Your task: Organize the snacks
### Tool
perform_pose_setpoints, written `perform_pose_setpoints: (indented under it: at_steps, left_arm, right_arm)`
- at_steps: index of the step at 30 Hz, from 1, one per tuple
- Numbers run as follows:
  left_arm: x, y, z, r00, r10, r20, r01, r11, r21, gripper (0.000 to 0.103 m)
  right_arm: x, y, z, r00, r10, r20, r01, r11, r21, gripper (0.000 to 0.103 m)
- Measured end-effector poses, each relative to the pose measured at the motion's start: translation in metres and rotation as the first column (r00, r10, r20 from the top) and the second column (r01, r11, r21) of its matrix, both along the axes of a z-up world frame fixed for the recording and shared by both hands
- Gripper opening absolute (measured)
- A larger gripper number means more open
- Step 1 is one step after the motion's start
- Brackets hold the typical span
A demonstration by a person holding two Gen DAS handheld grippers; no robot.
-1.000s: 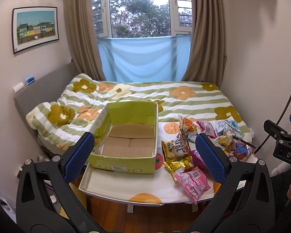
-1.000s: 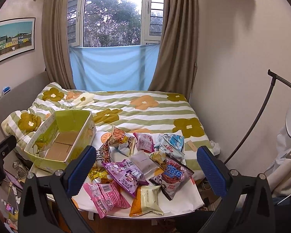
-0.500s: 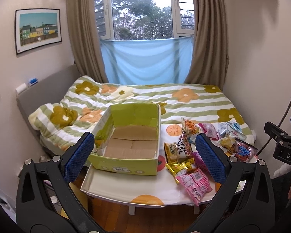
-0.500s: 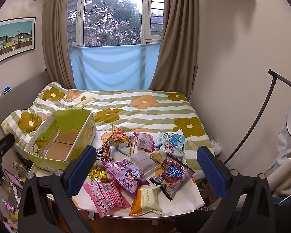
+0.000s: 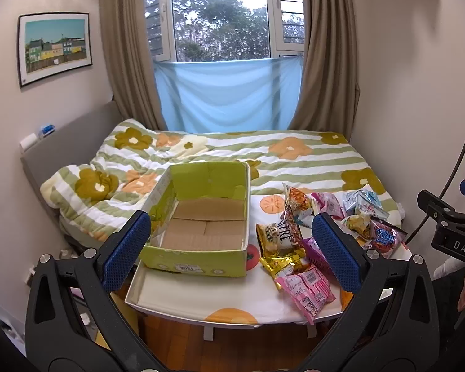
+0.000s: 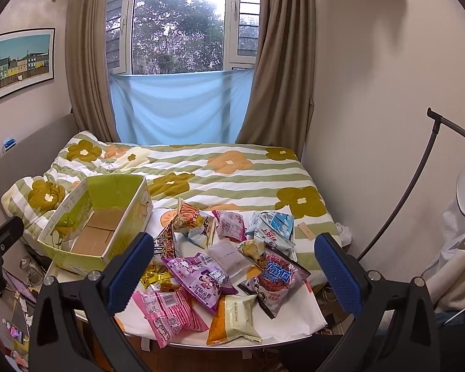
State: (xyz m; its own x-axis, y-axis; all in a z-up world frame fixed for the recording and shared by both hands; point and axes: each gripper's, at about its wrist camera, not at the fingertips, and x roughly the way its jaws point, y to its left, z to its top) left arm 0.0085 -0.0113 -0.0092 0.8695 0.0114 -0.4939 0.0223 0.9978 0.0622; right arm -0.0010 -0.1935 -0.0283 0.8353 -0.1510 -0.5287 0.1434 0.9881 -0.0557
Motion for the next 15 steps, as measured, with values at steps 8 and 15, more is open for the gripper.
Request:
perform_pose_setpoints:
  at_steps: [8, 15]
  left_arm:
    - [0.001, 0.002, -0.001, 1.0, -0.003, -0.008, 0.003, 1.0, -0.006, 0.103]
    - [0.02, 0.001, -0.007, 0.996, -0.038, -0.087, 0.034, 0.998, -0.043, 0.103]
  right_arm:
    - [0.0, 0.0, 0.002, 1.0, -0.006, -0.005, 0.006, 1.0, 0.006, 0.103]
    - [0.0, -0.004, 0.003, 0.999, -0.016, -0.031, 0.017, 0.999, 0.028, 0.103]
